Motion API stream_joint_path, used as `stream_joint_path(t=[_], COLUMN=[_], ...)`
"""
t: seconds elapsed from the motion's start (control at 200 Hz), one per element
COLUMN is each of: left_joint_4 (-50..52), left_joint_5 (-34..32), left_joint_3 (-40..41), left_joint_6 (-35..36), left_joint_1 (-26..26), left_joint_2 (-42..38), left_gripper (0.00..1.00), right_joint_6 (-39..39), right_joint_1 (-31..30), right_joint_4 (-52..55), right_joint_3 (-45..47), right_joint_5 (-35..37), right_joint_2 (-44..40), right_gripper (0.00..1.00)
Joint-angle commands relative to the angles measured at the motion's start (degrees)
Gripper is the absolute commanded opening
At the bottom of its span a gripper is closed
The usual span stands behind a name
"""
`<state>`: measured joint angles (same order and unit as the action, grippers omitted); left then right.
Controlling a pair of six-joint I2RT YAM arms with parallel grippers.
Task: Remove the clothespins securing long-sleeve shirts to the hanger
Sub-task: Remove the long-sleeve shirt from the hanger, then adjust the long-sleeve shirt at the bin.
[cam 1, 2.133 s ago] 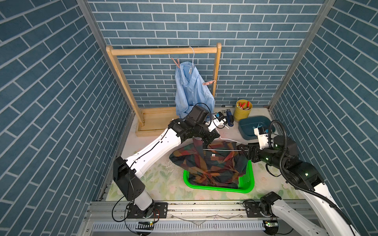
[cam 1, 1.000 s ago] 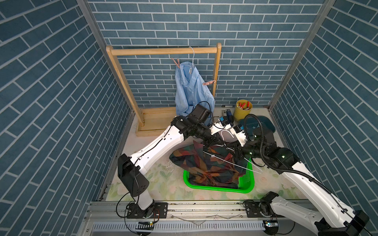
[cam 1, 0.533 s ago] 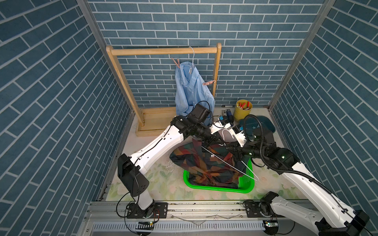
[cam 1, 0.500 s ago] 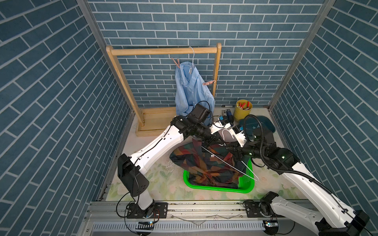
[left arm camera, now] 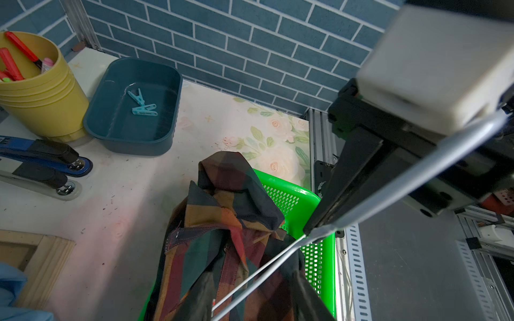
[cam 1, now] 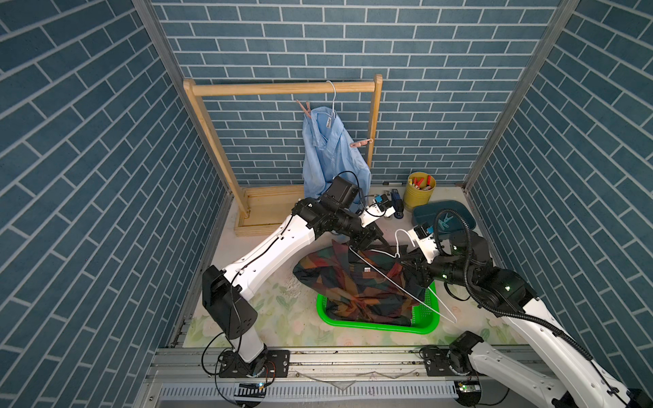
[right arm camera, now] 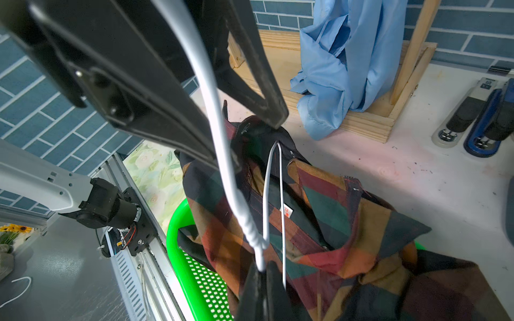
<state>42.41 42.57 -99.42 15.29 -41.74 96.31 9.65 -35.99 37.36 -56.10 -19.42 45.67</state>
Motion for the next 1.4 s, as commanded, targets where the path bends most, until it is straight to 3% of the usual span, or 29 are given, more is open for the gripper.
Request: stream_joint_path(t=[0.0, 0.23, 0.555, 0.645, 0.735, 0.79, 0.965, 1.035, 1.29, 1.395], left_joint_4=[-1.5, -6.6, -13.4, -11.2, -8.2, -7.0, -3.4, -2.7, -2.9, -2.6], left_joint_5=[1.3, -1.4, -12.9, -17.9, -19.3, -19.0, -23.9, -22.2, -15.6, -14.2], left_joint_3=[1.0, 8.0, 27.2, 31.9, 34.9, 35.7, 37.7, 39.3, 42.2, 41.6], left_joint_6=[0.4, -3.9, -13.3, -16.6, -18.1, -18.7, -20.0, -21.4, -21.1, -21.1], left_joint_1=[1.1, 4.8, 13.0, 16.2, 16.9, 16.8, 18.9, 21.1, 20.8, 19.1], left_joint_2=[-1.8, -5.2, -20.4, -23.3, -23.4, -22.8, -23.1, -24.0, -23.0, -23.6], left_gripper=[0.51, 0.51, 0.52, 0.68, 0.92, 0.97, 0.98, 0.96, 0.88, 0.77], right_joint_6=[-0.9, -1.0, -0.5, -0.4, -0.2, -0.2, -0.4, -0.2, -0.5, -0.6], right_joint_1=[0.0, 0.1, 0.1, 0.1, 0.1, 0.1, 0.1, 0.1, 0.1, 0.1], right_joint_4=[4.2, 8.5, 10.1, 9.2, 8.5, 8.1, 7.0, 6.8, 6.6, 6.4], right_joint_3=[-1.2, -5.5, -12.5, -12.6, -12.7, -12.7, -12.9, -12.8, -12.2, -12.0], right_joint_5=[2.5, 5.1, 6.2, 5.7, 5.1, 4.6, 4.0, 3.9, 3.4, 3.4], right_joint_2=[-2.3, -5.3, -6.7, -6.7, -6.5, -6.2, -5.6, -5.7, -5.4, -5.3], right_gripper=[0.00, 0.00, 0.00, 0.00, 0.00, 0.00, 0.00, 0.00, 0.00, 0.00])
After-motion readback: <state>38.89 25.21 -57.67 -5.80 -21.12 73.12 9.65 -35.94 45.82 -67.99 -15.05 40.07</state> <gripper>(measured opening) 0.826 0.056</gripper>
